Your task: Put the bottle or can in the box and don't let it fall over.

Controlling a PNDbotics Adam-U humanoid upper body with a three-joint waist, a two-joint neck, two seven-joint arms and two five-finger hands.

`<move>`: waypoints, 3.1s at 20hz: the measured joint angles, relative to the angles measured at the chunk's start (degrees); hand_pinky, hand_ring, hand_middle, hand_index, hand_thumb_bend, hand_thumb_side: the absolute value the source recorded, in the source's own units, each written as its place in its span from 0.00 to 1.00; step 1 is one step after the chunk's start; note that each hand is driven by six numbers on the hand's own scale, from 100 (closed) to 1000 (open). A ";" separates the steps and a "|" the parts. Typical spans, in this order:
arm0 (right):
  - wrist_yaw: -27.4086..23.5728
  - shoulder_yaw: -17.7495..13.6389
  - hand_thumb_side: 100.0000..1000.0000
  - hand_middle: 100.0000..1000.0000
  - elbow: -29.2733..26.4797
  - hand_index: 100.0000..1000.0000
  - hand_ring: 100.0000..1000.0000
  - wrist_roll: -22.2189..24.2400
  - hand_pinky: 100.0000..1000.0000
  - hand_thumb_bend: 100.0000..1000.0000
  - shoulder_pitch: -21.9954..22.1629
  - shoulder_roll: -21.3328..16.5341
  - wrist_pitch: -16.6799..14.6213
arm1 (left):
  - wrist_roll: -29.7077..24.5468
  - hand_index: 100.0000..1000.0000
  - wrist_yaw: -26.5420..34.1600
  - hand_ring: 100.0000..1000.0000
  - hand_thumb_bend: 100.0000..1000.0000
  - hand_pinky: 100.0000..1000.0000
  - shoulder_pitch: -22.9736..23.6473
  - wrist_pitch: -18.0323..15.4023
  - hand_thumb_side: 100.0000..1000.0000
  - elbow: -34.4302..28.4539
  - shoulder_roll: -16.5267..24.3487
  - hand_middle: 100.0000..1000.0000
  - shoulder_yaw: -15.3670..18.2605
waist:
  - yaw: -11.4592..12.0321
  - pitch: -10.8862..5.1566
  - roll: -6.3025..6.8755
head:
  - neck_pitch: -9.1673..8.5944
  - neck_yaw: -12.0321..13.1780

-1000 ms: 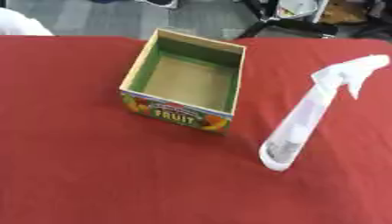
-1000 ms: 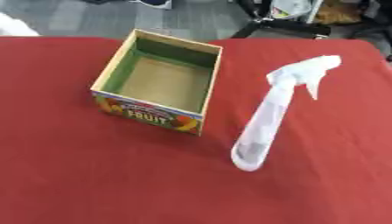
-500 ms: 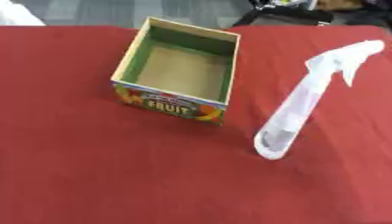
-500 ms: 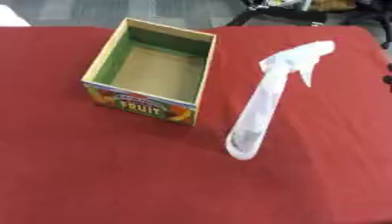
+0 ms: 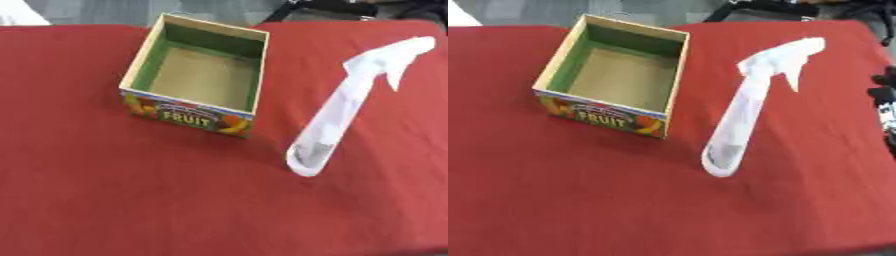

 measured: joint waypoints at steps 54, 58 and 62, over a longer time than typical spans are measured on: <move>-8.73 9.04 0.75 0.92 0.00 0.99 0.93 16.54 0.99 0.00 -7.80 2.79 10.60 | 0.48 0.63 0.20 1.00 0.16 0.49 -1.00 0.04 0.72 0.00 -0.04 1.00 -0.39 | 1.61 0.45 -0.12 | -0.52 -0.58; -9.01 8.69 0.69 0.92 0.00 1.00 0.93 16.50 1.00 0.00 -8.17 2.43 10.63 | 0.41 0.63 0.22 1.00 0.16 0.49 -1.11 0.09 0.72 0.00 -0.04 1.00 -0.42 | 1.73 0.58 -0.10 | -0.52 -0.59; -9.23 8.61 0.66 0.93 0.00 1.00 0.93 16.56 1.00 0.00 -8.55 2.17 10.87 | 0.28 0.63 0.23 1.00 0.15 0.49 -1.33 0.18 0.72 0.00 -0.04 1.00 -0.69 | 1.81 0.90 -0.01 | -0.52 -0.66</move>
